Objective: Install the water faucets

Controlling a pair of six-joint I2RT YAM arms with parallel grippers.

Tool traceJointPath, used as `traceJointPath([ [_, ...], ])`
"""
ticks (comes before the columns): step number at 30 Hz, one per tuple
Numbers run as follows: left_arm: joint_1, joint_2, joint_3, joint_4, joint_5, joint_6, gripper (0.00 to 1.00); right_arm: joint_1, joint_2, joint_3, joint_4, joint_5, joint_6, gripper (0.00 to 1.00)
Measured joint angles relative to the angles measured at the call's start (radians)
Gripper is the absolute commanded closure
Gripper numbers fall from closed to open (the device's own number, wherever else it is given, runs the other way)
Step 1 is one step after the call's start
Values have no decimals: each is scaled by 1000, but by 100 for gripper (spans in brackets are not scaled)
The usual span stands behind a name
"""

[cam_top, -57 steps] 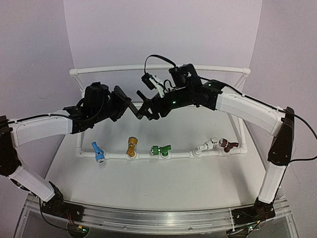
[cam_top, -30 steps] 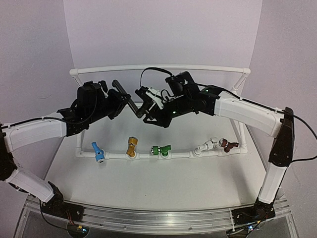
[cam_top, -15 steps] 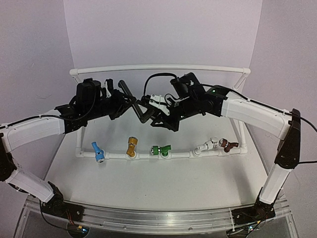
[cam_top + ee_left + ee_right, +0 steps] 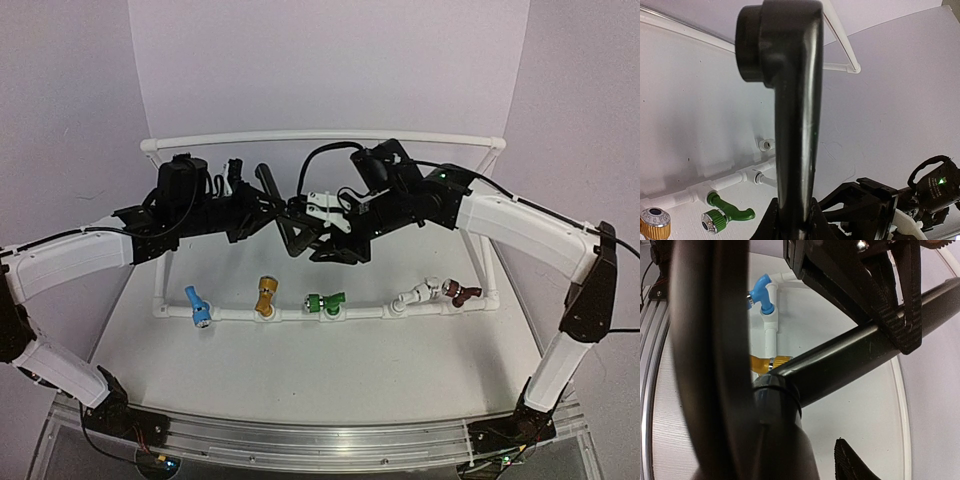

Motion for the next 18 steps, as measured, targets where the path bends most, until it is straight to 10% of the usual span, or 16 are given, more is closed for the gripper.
traceJointPath([
  [10, -3, -4, -16, -3, 30, -18, 100, 48, -5, 1, -19, 8, 19, 98],
  [15, -5, -12, -34, 10, 29, -24, 99, 48, -5, 1, -25, -7, 20, 100],
  [18, -5, -12, -35, 11, 34, -26, 80, 48, -5, 1, -26, -12, 22, 100],
])
